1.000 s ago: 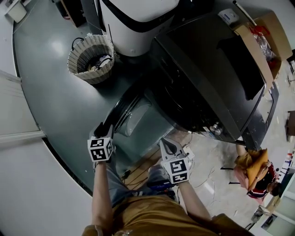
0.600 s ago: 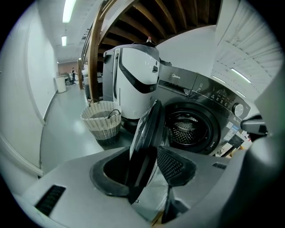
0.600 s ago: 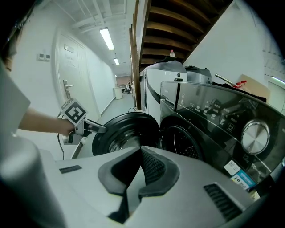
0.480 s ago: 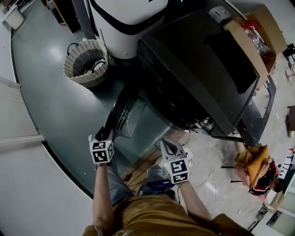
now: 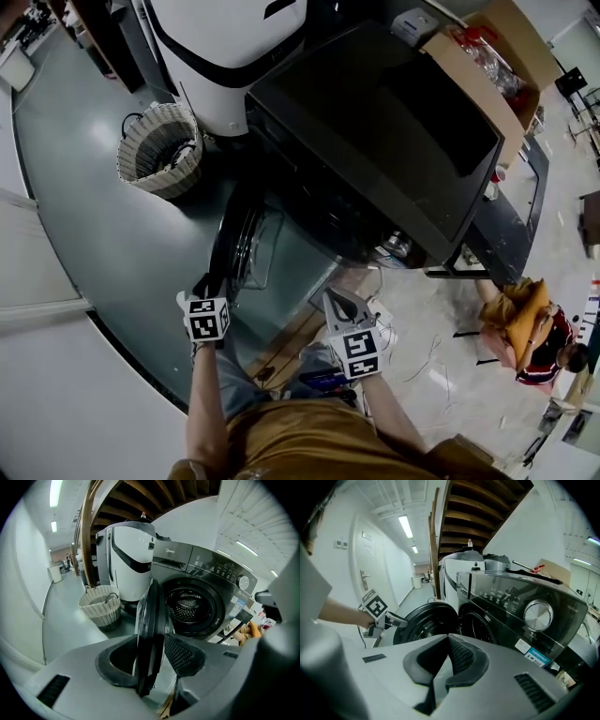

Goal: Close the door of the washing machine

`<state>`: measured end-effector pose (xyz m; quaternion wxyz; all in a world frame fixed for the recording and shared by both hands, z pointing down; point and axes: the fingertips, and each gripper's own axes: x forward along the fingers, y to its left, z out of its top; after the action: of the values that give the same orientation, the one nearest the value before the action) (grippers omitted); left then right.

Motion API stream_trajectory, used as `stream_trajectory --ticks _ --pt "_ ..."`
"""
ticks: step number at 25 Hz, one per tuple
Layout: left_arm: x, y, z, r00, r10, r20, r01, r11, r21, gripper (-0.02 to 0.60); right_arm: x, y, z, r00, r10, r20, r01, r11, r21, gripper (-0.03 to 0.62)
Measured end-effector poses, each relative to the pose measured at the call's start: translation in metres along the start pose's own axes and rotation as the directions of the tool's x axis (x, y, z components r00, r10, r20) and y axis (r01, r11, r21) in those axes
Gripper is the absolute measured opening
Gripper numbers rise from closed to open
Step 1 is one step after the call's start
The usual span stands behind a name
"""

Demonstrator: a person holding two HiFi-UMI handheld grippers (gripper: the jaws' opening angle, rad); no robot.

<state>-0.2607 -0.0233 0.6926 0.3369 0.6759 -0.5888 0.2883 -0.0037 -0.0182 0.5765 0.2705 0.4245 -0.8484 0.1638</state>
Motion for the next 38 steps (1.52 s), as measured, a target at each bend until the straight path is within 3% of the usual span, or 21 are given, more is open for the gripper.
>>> stream_trajectory --ticks 21,38 --pt "0.005 -0.066 -0.008 0.996 -0.071 -0.055 0.072 0.997 0.021 0.179 -0.026 -0.032 -0.017 0.998 -0.046 0.035 0.043 0.997 0.069 0.014" --pt "0.019 -0.125 -0.004 0.984 -0.152 -0.095 0.157 0.986 0.050 0.175 -0.073 -0.082 -0.038 0.986 -0.163 0.023 0.159 0.981 0.110 0.013"
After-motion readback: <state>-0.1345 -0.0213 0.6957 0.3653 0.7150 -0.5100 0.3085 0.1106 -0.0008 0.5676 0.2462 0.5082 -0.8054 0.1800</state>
